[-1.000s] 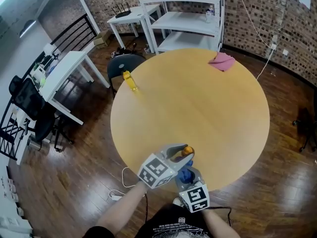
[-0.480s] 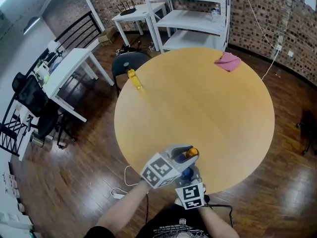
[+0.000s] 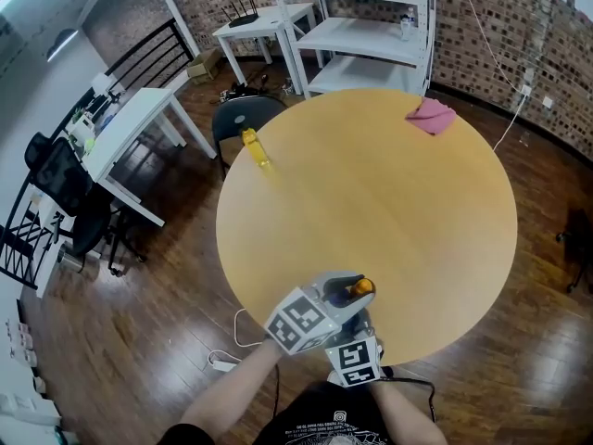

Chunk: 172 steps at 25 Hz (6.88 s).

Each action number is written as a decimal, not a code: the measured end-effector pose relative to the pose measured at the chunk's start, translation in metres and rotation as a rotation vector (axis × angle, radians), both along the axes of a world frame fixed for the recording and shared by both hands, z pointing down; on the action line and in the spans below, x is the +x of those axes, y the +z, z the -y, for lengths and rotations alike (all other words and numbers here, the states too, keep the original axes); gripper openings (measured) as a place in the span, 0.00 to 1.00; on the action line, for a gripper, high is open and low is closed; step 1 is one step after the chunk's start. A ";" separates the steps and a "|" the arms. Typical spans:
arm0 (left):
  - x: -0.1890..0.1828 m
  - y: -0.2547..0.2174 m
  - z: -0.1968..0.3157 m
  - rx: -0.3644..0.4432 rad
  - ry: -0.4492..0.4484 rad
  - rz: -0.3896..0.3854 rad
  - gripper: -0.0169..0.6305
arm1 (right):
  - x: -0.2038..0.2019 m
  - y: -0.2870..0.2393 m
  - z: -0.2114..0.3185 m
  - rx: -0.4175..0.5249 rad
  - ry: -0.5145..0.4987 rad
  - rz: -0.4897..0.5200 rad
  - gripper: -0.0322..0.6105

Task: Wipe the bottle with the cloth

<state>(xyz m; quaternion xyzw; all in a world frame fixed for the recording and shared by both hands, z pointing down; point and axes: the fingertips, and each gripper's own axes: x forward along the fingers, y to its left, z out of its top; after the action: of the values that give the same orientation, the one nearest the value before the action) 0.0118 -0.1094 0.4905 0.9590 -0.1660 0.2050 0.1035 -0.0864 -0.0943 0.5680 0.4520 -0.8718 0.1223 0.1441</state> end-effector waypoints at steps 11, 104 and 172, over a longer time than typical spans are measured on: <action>-0.003 0.004 -0.002 -0.016 -0.024 -0.041 0.24 | 0.010 0.003 -0.021 -0.035 -0.013 0.035 0.22; -0.109 0.006 -0.012 -0.054 -0.444 -0.217 0.30 | 0.054 -0.168 -0.020 0.224 0.059 0.132 0.22; -0.103 0.019 0.020 -0.087 -0.567 -0.176 0.30 | 0.035 -0.107 0.079 -0.160 -0.665 0.200 0.22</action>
<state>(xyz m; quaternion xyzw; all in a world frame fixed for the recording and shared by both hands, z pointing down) -0.0912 -0.1299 0.5096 0.8831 -0.4087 0.0910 0.2116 -0.0511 -0.1737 0.4607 0.1167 -0.9686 0.1805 0.1249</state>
